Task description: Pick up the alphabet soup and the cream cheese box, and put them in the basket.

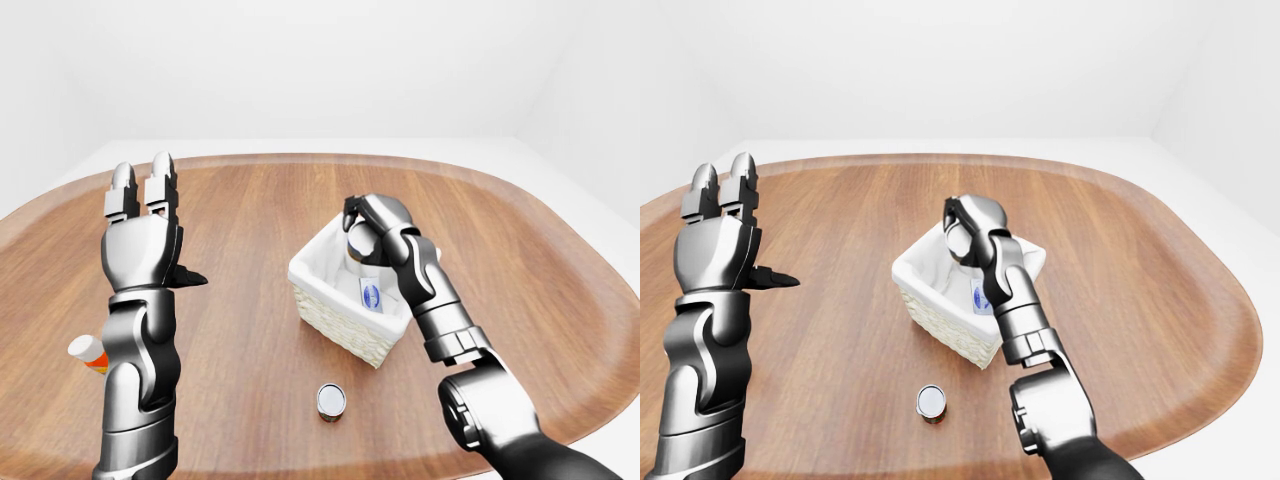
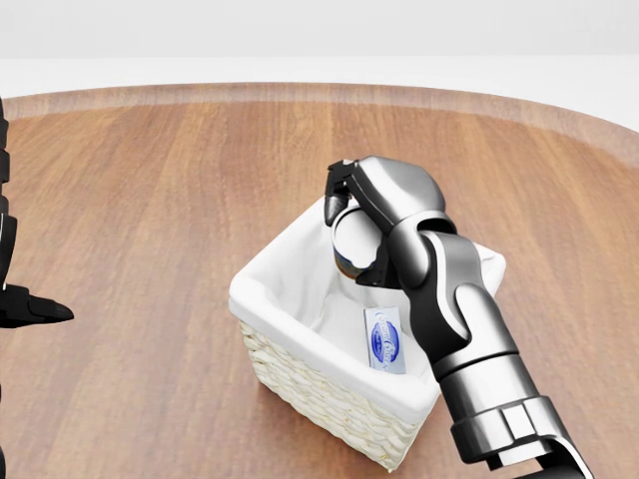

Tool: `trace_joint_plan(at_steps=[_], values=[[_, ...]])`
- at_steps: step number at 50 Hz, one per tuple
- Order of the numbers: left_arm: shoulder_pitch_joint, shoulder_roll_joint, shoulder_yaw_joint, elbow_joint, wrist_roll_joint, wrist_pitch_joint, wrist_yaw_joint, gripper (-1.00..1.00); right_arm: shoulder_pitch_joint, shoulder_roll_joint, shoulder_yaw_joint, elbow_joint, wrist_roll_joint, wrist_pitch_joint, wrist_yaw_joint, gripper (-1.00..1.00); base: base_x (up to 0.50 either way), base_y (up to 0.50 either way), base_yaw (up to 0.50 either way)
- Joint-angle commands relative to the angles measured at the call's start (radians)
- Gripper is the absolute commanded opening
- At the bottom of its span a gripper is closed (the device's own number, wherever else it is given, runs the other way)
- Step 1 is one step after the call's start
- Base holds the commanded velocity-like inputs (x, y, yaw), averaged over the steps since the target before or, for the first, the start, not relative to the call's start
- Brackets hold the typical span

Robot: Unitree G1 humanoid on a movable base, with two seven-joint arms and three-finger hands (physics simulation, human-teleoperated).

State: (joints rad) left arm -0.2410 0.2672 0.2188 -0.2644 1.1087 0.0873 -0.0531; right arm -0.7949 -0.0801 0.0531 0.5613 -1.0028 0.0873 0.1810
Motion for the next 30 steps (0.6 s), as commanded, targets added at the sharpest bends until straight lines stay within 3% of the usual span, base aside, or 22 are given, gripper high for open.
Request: trace_joint_plan(at_steps=[1,13,14,15,16,30], values=[[-0.001,0.001,0.000,0.004,-0.003,0.000,0.005,1.00,0.008,-0.008,-0.005,0.012,0.037,0.000,-0.040,-1.00,0.00,0.00,0.00],[-0.001,0.001,-0.001,0.006,-0.002,0.000,0.005,1.00,0.034,-0.011,-0.002,-0.051,0.019,0.000,-0.018,-1.00,0.00,0.00,0.00],[0.000,0.001,-0.001,0.005,-0.002,0.000,0.005,1.00,0.037,-0.011,-0.002,-0.057,0.017,0.000,-0.015,-0.87,0.00,0.00,0.00],[0.001,0.001,0.000,0.003,-0.002,0.000,0.004,1.00,0.044,-0.010,0.001,-0.075,0.011,0.000,-0.007,0.75,0.00,0.00,0.00],[0.001,0.001,0.000,0.002,-0.002,0.000,0.003,1.00,0.047,-0.009,0.001,-0.084,0.008,0.000,0.000,1.00,0.00,0.00,0.00],[0.002,-0.001,0.001,-0.008,-0.001,0.000,-0.005,1.00,0.053,-0.015,-0.004,-0.260,-0.070,0.000,0.110,1.00,0.00,0.00,0.00]])
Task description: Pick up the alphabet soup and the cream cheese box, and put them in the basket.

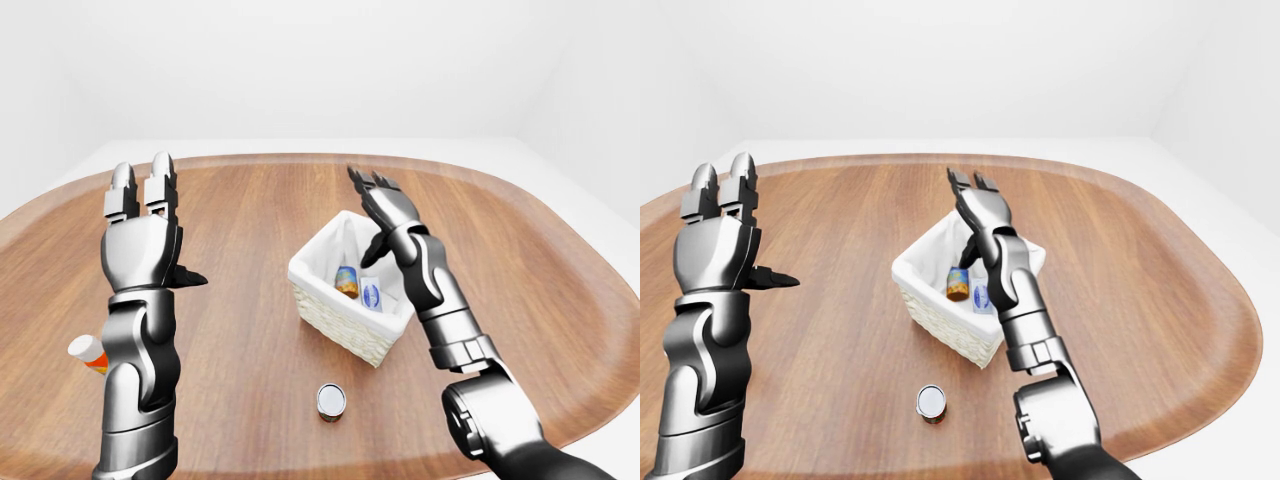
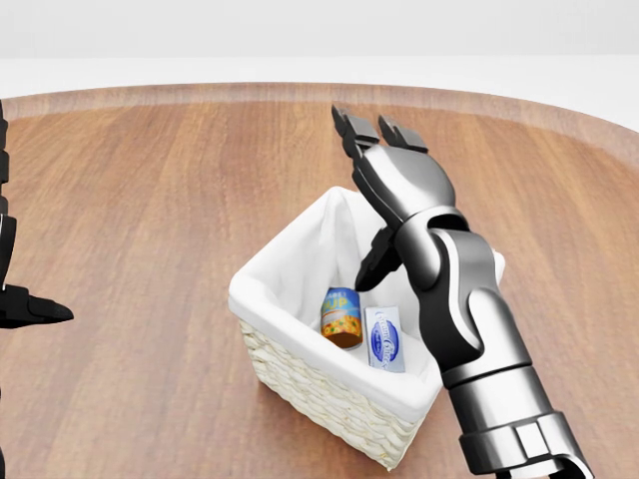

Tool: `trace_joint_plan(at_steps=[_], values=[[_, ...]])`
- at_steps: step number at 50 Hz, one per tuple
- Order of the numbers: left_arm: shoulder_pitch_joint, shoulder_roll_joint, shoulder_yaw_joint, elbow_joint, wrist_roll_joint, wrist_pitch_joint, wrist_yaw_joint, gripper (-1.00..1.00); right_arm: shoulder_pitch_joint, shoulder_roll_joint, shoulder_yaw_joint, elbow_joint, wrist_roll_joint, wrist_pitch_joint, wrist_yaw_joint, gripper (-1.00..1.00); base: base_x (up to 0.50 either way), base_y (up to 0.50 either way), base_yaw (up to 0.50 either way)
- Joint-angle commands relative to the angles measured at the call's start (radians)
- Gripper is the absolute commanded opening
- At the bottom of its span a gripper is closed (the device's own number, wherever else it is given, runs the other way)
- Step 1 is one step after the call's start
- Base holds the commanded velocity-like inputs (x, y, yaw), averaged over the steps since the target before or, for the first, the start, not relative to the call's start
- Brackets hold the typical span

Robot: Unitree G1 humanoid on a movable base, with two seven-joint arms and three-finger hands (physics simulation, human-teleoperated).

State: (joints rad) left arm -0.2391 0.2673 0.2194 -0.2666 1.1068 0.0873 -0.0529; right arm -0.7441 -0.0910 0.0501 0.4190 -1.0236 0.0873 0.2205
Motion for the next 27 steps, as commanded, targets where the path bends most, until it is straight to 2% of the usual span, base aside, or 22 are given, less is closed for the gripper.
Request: trace_joint_plan(at_steps=[1,9,13,19,27], values=[[0.000,-0.001,0.000,-0.005,0.001,0.000,-0.004,1.00,0.000,-0.005,0.001,-0.140,-0.063,0.000,0.088,1.00,0.00,0.00,0.00],[-0.002,-0.001,0.000,0.001,0.000,0.000,-0.001,1.00,-0.031,-0.011,-0.009,-0.247,-0.141,0.000,0.190,1.00,0.00,0.00,0.00],[-0.002,0.000,-0.001,0.001,0.000,0.000,-0.002,1.00,-0.044,-0.012,-0.023,-0.263,-0.153,0.000,0.203,1.00,0.00,0.00,0.00],[-0.003,0.000,0.000,-0.001,-0.001,0.000,-0.005,1.00,-0.065,-0.015,-0.045,-0.227,-0.107,0.000,0.121,1.00,0.00,0.00,0.00],[-0.006,0.003,0.000,0.010,-0.002,0.000,-0.005,1.00,-0.139,-0.040,-0.085,-0.174,0.046,0.000,-0.085,1.00,0.00,0.00,0.00]])
